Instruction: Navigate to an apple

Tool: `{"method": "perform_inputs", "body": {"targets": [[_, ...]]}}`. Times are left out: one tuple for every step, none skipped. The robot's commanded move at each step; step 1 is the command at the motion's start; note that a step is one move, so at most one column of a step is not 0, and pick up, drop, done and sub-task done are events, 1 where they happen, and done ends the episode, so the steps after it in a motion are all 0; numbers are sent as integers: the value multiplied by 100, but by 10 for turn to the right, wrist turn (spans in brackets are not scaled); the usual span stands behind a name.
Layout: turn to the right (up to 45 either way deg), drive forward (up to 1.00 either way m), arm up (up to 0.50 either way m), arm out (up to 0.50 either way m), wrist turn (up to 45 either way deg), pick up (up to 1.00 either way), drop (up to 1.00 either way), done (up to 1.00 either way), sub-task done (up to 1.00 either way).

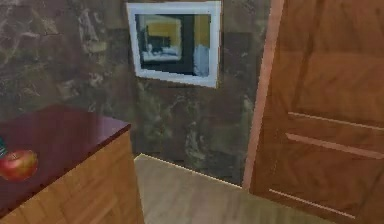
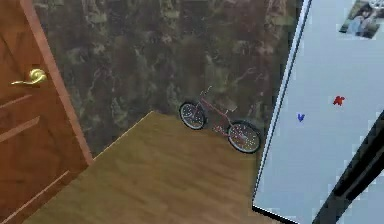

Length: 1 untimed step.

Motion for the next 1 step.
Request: {"method": "perform_inputs", "body": {"targets": [[-450, 0, 0, 0, 0, 0, 0, 0, 0]]}}
